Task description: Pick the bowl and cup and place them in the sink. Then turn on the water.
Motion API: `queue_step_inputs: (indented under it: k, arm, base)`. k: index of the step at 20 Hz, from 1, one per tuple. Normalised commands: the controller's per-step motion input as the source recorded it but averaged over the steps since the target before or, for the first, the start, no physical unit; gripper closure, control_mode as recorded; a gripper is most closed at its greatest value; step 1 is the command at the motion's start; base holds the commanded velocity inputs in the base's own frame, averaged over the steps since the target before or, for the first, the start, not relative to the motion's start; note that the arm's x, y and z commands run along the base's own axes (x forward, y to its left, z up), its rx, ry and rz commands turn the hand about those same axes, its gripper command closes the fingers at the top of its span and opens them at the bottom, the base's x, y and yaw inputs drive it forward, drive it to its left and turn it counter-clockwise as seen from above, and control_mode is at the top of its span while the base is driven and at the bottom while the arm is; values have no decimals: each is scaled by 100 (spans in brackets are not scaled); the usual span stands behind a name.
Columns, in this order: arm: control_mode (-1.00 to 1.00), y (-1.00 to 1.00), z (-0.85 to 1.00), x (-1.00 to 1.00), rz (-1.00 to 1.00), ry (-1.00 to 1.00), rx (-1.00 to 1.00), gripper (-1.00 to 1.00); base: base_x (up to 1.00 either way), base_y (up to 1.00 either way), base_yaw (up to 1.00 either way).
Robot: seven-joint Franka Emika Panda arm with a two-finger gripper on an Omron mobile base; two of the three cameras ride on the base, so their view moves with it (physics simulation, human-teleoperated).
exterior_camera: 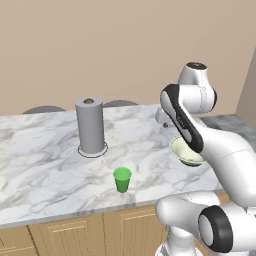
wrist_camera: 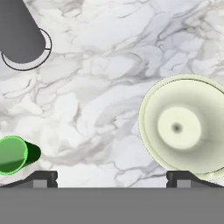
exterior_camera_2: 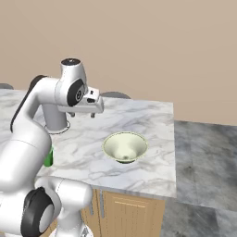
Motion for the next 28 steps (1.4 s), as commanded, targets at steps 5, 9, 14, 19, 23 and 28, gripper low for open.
queue_step_inputs:
  k: [5,9,14,19,23,28]
  arm:
    - [-100,-19,-8,4,0,0,0,-100]
    - [-100,-25,-15,0,0,0,-3,-100]
    - [-100,-15,-21,0,0,0,-8,-100]
    - [-100,-8,-24,0,0,-1,-11,-100]
    - [-100,-1,-24,0,0,0,-12,-100]
    - [-100,0,-19,0,0,0,-12,-100]
  base:
    - [0,0,0]
    - [0,0,0]
    - [0,0,0]
    - [0,0,0]
    - [0,0,0]
    - [0,0,0]
